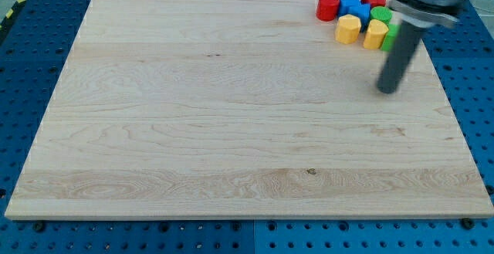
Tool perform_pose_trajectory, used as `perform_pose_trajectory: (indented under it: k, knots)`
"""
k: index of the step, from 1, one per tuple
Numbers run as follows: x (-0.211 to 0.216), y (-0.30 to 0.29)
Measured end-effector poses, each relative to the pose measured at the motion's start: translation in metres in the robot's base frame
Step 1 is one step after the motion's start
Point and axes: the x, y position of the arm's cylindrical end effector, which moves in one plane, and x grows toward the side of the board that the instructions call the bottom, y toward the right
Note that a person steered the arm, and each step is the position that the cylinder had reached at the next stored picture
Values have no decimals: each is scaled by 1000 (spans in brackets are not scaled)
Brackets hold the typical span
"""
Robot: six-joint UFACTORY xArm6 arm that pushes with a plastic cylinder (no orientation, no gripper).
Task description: Move the green circle and blue triangle slightly to the left
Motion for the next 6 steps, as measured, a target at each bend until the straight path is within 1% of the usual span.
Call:
perform_pose_trajectory:
  k: [1,2,3,4,5,6]
  knots:
    - [-5,92]
    - [-17,106]
    - [-81,96]
    - [-135,62]
    - [-154,6]
    - [-152,-57]
